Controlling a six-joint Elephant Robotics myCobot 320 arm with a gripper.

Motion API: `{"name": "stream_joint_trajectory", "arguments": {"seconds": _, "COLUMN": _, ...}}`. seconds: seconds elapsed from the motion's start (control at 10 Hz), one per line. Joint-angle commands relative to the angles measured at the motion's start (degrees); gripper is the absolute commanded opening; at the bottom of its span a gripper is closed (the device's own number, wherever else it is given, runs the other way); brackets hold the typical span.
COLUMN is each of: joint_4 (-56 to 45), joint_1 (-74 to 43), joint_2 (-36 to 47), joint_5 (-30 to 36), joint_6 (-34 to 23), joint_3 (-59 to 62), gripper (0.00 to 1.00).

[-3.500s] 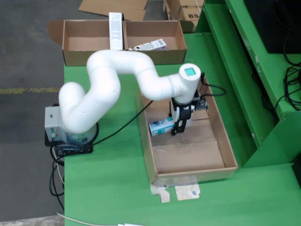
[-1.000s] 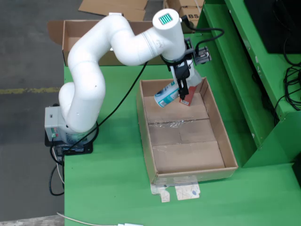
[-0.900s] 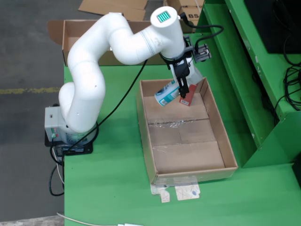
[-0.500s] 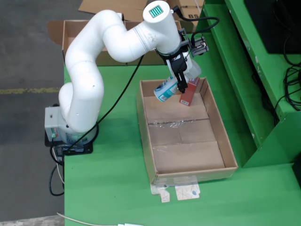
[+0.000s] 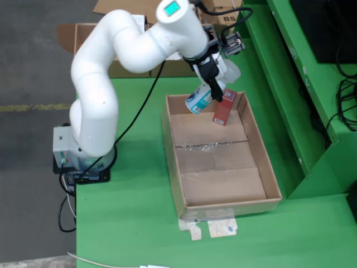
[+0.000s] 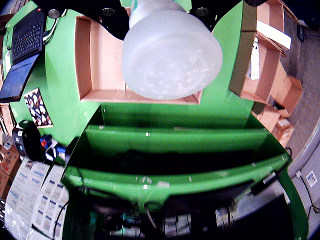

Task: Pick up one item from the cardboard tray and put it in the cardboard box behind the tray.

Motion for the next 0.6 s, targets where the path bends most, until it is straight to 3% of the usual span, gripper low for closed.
{"name": "stream_joint_trajectory", "arguments": {"seconds": 0.0, "joint_4": 16.05, "joint_1": 0.71, "joint_2": 11.08, "joint_5": 0.45, "joint_6": -0.78, "joint_3": -20.28, "gripper": 0.0}}
{"name": "stream_joint_trajectory", "arguments": {"seconds": 0.1, "joint_4": 20.77, "joint_1": 0.05, "joint_2": 11.27, "joint_5": 1.01, "joint_6": -1.83, "joint_3": -22.86, "gripper": 0.0}}
{"name": "stream_joint_trajectory", "arguments": {"seconds": 0.5, "joint_4": 23.15, "joint_1": 0.59, "joint_2": 14.96, "joint_5": 0.9, "joint_6": -1.92, "joint_3": -27.28, "gripper": 0.0}}
